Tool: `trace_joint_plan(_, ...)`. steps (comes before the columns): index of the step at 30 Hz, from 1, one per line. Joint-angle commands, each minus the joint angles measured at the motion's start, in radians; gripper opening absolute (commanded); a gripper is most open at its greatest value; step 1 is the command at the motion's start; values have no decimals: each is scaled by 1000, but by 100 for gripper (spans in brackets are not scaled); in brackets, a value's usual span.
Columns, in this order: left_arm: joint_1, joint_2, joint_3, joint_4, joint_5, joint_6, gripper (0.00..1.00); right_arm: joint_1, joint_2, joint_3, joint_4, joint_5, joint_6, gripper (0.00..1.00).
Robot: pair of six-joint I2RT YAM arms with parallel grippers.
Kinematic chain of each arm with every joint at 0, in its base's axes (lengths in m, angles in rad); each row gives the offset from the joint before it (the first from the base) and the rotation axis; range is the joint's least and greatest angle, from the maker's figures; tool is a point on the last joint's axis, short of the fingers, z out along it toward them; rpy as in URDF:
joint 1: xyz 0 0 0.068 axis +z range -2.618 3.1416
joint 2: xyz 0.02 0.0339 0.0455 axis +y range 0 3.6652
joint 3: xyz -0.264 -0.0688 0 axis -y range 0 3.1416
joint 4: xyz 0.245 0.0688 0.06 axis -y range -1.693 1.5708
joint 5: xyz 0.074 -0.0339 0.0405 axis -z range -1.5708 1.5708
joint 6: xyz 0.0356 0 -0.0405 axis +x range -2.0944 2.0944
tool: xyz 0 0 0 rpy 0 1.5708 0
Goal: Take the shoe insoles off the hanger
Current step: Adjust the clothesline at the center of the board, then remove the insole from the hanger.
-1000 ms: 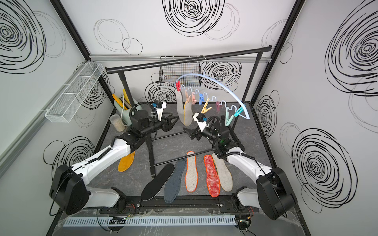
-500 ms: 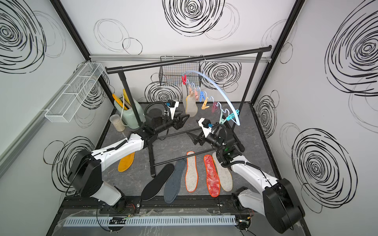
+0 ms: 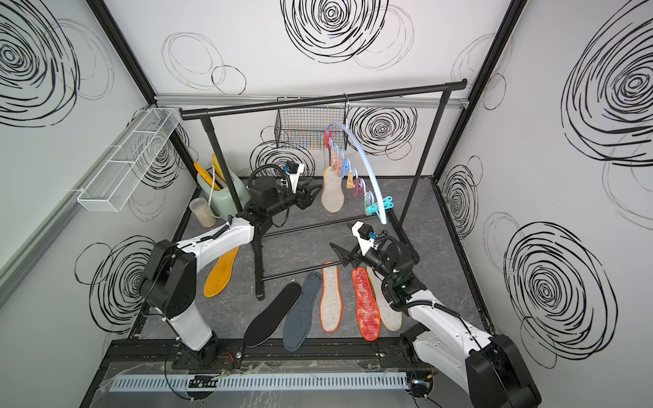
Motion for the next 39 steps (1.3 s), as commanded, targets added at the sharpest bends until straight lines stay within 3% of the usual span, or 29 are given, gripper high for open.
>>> trace_joint_plan(1, 14, 35, 89, -3, 170, 96, 57, 4, -5, -2, 43, 14, 5, 86)
trace_joint_plan(7, 62, 118, 245, -156, 279, 244, 56, 3, 16, 3, 48, 8, 6, 86)
trace_joint_plan(13, 125, 123, 237, -28, 438, 111, 55, -9, 29, 13, 61, 6, -1, 87)
trace_joint_plan(18, 77, 119, 256, -100, 401, 210, 55, -90, 65, 59, 111, -56, 45, 84)
trace_joint_plan(22, 78, 146, 269, -38, 353, 175, 58, -199, 115, 113, 170, -158, 126, 83)
trace_joint_plan(34, 96, 255, 362, 17, 302, 171, 66, -310, 268, 261, 199, -223, 66, 82)
trace_joint_plan(39, 99, 297, 421, 29, 516, 114, 62, -325, 313, 289, 210, -260, 59, 82)
